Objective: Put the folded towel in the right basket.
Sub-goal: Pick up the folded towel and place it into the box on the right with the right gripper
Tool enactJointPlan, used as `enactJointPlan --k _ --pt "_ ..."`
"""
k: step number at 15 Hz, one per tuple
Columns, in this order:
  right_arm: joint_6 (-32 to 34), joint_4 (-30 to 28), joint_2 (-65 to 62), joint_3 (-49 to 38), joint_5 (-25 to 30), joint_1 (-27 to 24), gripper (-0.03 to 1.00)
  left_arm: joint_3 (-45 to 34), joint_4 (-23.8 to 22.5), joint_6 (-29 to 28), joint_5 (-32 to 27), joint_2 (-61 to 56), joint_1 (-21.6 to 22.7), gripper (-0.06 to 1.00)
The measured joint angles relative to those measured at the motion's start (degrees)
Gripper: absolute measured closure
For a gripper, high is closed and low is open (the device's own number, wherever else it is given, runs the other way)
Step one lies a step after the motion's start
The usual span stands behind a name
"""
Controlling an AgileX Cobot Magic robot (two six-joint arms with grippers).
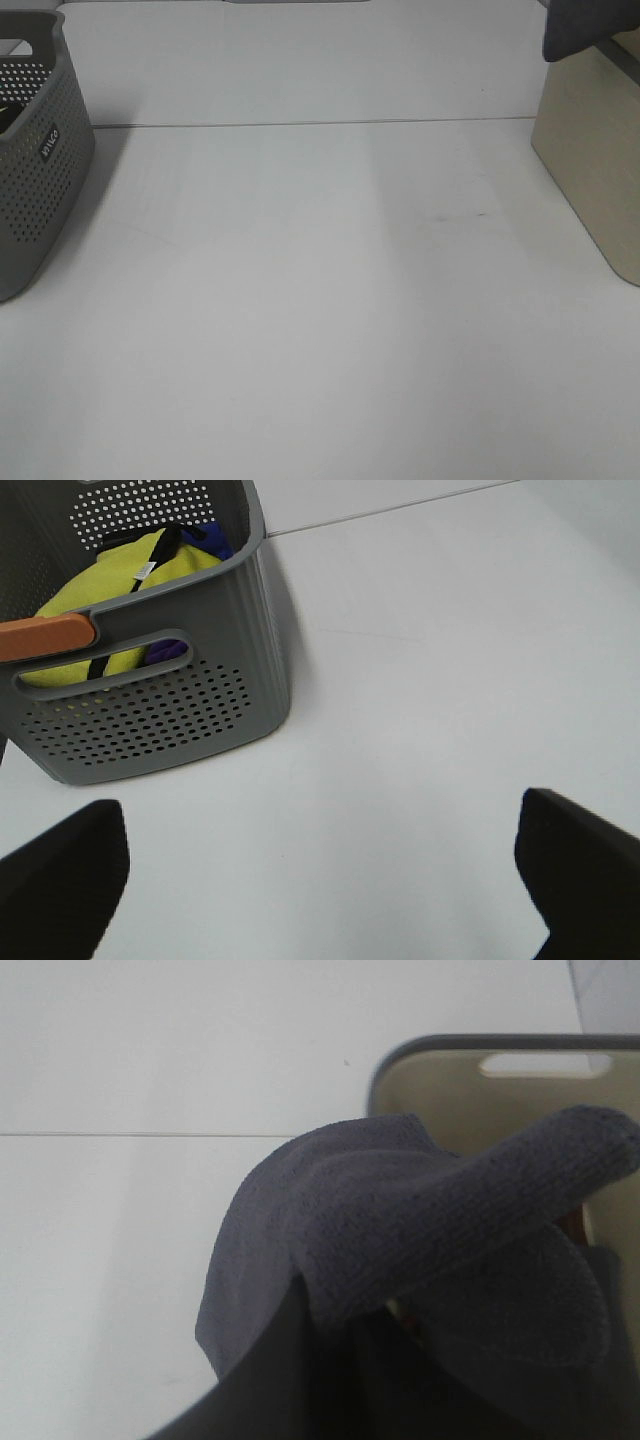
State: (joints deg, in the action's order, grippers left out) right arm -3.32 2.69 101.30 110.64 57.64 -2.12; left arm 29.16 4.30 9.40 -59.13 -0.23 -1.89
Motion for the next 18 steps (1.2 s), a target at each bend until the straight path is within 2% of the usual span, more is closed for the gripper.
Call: enactJointPlan --k 3,5,10,12,13,14,16,18 --pt "0.1 4.8 0.7 0.0 0.1 -9.5 0.93 0.0 0.0 0.0 0.0 0.0 0.0 -0.04" --pt "0.1 6.9 2.5 0.0 0.1 -13.1 0.93 0.0 0.0 0.0 0.0 0.0 0.0 -0.04" --pt "0.1 7.6 10.3 0.0 0.1 -14.5 0.93 0.0 0.0 0.0 0.0 0.0 0.0 -0.04" --pt "0.6 6.5 13.6 0.0 0.0 -14.5 0.87 0.0 0.0 0.0 0.0 0.0 0.0 -0.04" --pt "0.9 6.4 15.0 0.0 0.1 -14.5 0.81 0.0 0.0 0.0 0.0 0.0 0.0 -0.04" --pt "1.7 6.5 16.1 0.0 0.1 -14.5 0.7 0.0 0.0 0.0 0.0 0.0 0.0 -0.04" --pt "2.0 6.5 17.0 0.0 0.2 -14.5 0.39 0.0 0.0 0.0 0.0 0.0 0.0 -0.04" --pt "2.0 6.5 16.8 0.0 0.2 -14.5 0.17 0.0 0.0 0.0 0.0 0.0 0.0 -0.04"
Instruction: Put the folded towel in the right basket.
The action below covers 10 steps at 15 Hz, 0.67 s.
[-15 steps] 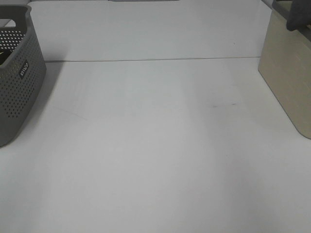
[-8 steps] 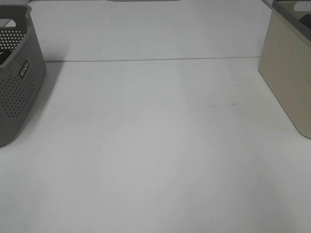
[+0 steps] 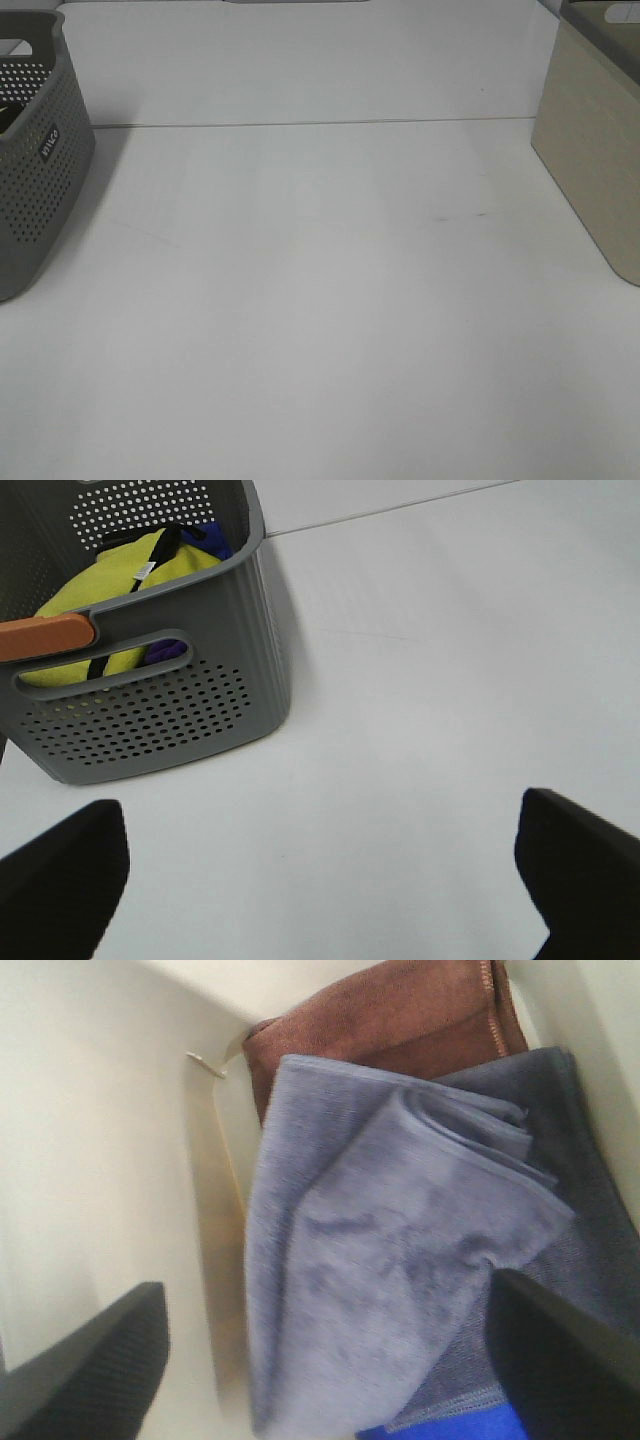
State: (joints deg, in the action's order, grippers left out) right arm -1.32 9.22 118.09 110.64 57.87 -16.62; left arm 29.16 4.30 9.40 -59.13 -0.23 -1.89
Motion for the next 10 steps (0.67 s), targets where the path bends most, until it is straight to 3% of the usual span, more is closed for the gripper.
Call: enactJointPlan --k 2,7,10 --pt "-0.2 3.2 -2.1 0.0 1.9 0.0 0.1 0.0 0.0 0.0 0.0 0.0 0.0 -0.04" --pt "-6.1 14.4 -8.2 0.0 7.8 0.1 0.1 0.0 0.0 0.0 0.0 0.0 0.0 -0.04" --pt "-7.6 16.8 -10.8 0.0 11.2 0.1 0.1 0.0 0.0 0.0 0.0 0.0 0.0 -0.04"
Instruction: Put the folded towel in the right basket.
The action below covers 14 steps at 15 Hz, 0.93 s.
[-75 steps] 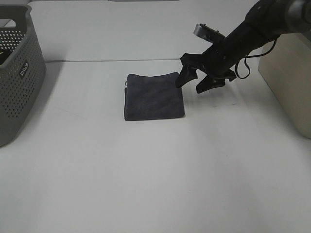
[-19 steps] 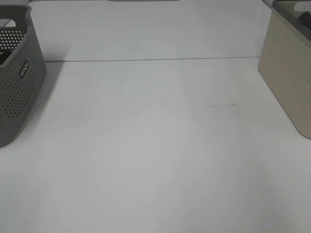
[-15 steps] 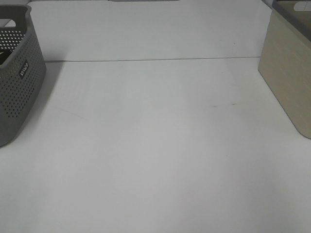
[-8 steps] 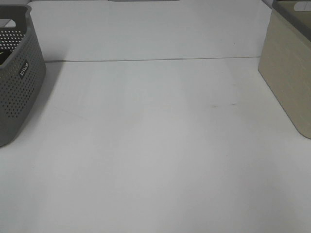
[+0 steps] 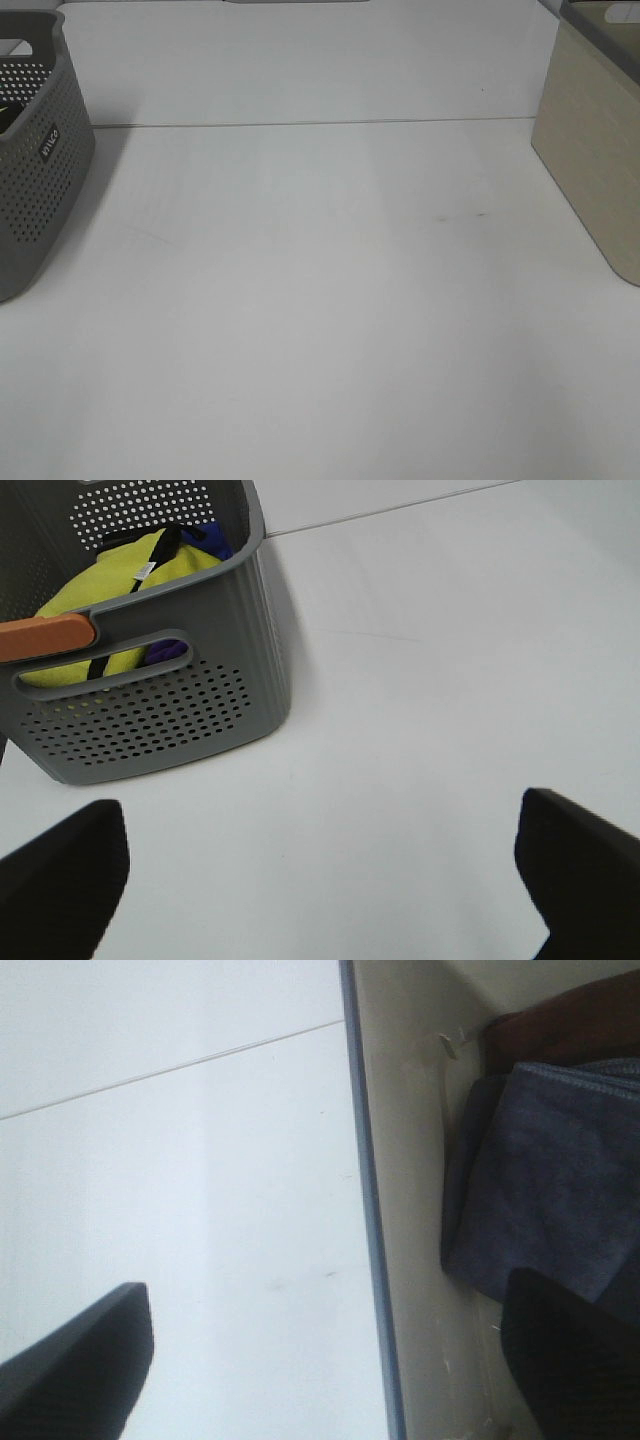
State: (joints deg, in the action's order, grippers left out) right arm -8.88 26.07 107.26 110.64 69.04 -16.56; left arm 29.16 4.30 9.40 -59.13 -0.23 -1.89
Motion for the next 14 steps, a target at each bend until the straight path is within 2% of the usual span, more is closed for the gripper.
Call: enactJointPlan --k 3,6,8,11,14 --pt "-0.3 0.4 -2.8 -0.3 0.5 1.4 0.1 0.0 0.0 0.0 0.0 0.0 0.0 -0.04" --pt "0.1 -6.1 -7.8 -5.6 0.6 8.4 0.1 0.0 0.0 0.0 0.0 0.0 0.0 -0.04" --pt "2.4 -11.3 -11.8 -11.0 0.6 10.7 0.1 0.0 0.0 0.0 0.0 0.0 0.0 -0.04" --pt "3.2 -14.3 -20.3 -19.5 0.6 10.7 0.1 0.0 0.0 0.0 0.0 0.0 0.0 -0.04" --pt "3.2 -15.8 -32.3 -32.5 0.6 10.7 0.1 0.0 0.0 0.0 0.0 0.0 0.0 -0.04"
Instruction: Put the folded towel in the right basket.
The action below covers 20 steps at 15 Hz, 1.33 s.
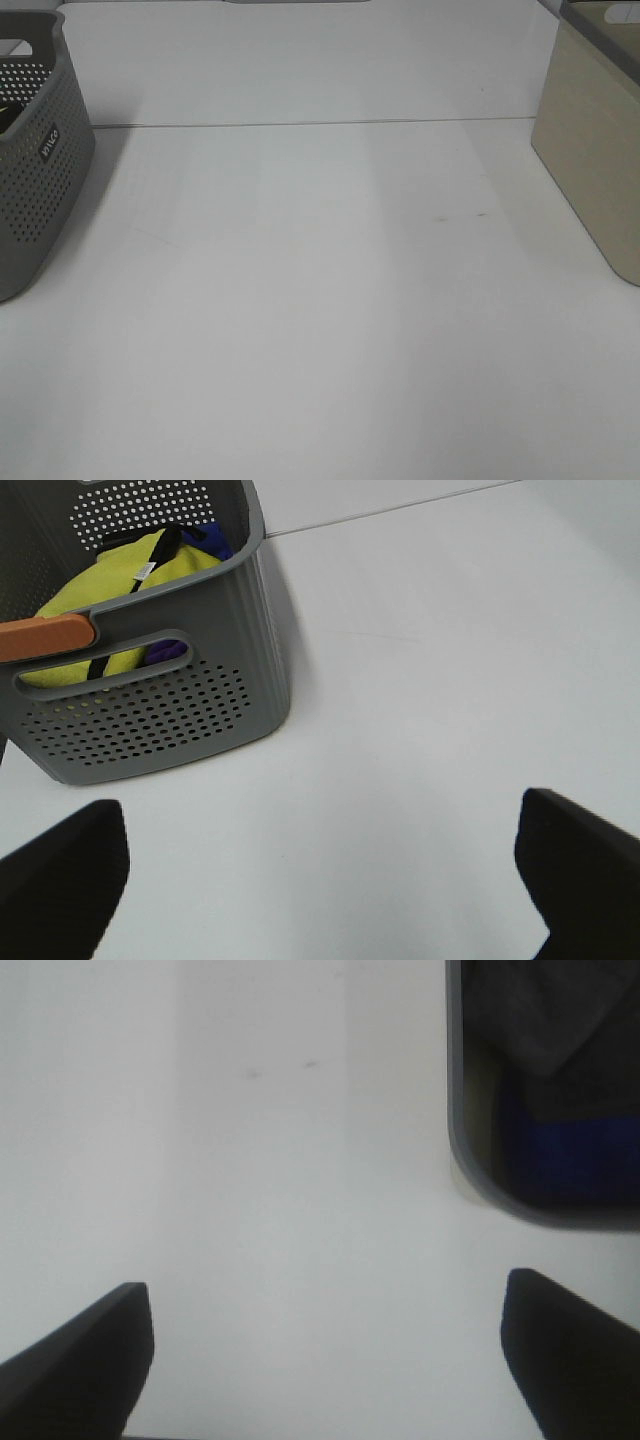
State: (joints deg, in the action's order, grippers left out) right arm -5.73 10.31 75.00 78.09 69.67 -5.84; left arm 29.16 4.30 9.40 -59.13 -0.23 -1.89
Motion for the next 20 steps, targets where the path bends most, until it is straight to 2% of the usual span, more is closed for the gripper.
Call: enactJointPlan --k 5,9,12,13,16,20 --pt "0.1 -1.1 -17.1 -20.9 -0.1 0.0 0.1 0.0 0.0 0.0 0.0 0.0 0.0 -0.04" --pt "0.1 -1.1 -32.3 -34.1 -1.5 0.0 0.1 0.0 0.0 0.0 0.0 0.0 0.0 -0.04" --pt "-0.6 -1.5 -50.0 -42.3 -4.7 0.0 0.1 0.0 0.0 0.0 0.0 0.0 0.0 -0.04" --pt "-0.6 -3.0 -60.9 -45.7 -6.4 0.0 0.1 0.0 0.0 0.0 0.0 0.0 0.0 -0.04" --pt "-0.3 -4.8 -71.3 -48.9 -7.7 0.0 0.1 0.0 0.0 0.0 0.0 0.0 0.0 -0.04" --pt "0.9 -6.0 -74.6 -49.0 -8.7 3.6 0.1 0.0 0.0 0.0 0.0 0.0 0.0 -0.04"
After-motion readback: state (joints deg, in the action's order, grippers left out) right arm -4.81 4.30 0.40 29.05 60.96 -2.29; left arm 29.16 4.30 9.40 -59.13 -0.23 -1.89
